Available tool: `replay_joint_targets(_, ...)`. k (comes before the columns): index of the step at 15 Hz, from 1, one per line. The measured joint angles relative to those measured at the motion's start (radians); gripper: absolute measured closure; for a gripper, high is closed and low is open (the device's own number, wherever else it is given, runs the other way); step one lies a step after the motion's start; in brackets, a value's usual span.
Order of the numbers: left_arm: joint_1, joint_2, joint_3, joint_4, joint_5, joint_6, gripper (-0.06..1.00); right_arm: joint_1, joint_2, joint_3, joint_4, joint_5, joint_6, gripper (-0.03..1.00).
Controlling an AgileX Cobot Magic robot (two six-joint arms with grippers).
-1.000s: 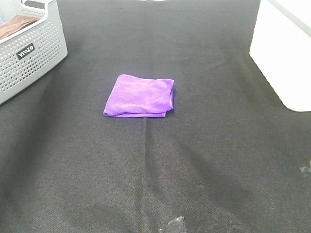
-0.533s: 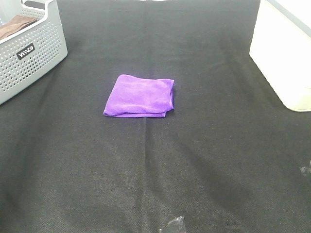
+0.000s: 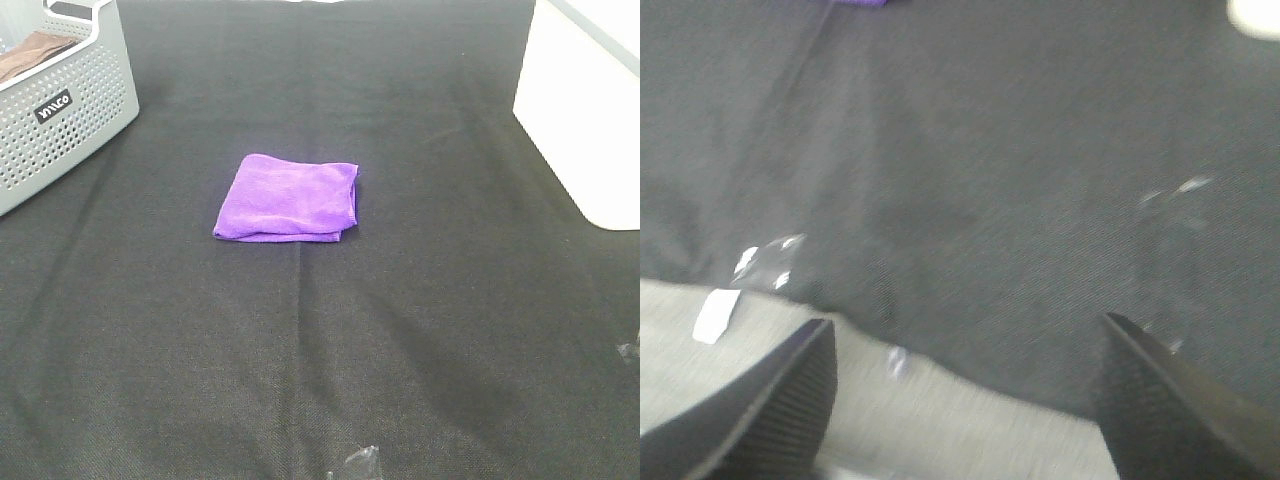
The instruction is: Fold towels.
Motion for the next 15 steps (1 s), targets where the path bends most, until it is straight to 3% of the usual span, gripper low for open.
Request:
replay_joint_targets(4,0.000,-0.059,0.046,-0.026,0.003,-0.012,0.18,0.000,-0.239,0.070,-0.026,-0.010,0.003,0.29)
replay_joint_targets(8,0.000,-0.059,0.107,-0.071,0.005,0.001,0.18,0.000,-0.243,0.136,-0.042,-0.067,-0.008,0.29)
replay_joint_targets(12,0.000,-0.059,0.152,-0.111,-0.114,0.020,0.18,0.000,-0.243,0.144,-0.055,-0.074,-0.007,0.29)
replay_joint_targets(15,0.000,-0.059,0.154,-0.126,-0.123,0.026,0.18,0.000,-0.243,0.144,-0.057,-0.074,-0.005,0.29)
